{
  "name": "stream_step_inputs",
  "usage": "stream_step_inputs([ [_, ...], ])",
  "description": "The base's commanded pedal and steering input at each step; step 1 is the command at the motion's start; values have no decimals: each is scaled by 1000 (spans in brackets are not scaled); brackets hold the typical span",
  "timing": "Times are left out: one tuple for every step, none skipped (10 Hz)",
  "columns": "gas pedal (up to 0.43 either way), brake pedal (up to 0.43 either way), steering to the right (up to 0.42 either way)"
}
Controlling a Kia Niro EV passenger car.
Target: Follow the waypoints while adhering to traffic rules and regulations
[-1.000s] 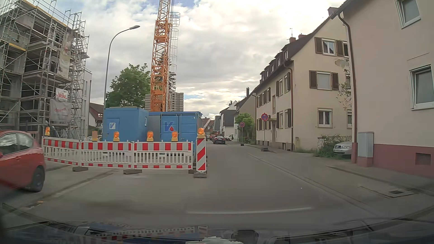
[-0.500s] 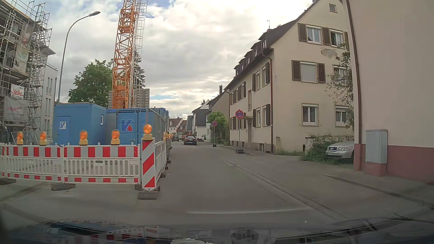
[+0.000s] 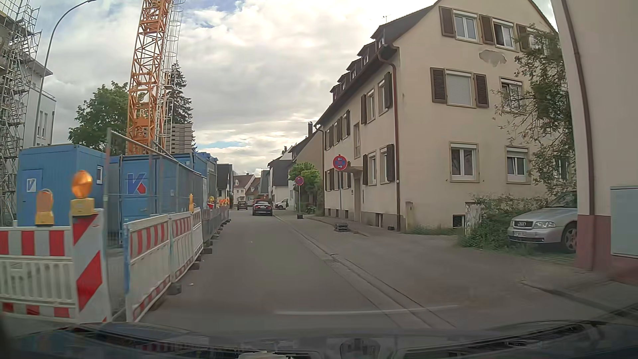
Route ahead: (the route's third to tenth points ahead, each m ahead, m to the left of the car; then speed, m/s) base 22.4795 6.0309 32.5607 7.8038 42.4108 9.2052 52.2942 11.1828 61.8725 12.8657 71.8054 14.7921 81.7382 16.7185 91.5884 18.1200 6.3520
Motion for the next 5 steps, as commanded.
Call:
stream_step_inputs([
  [110, 0, -58],
  [110, 0, -76],
  [110, 0, -92],
  [110, 0, -105],
  [110, 0, -109],
])
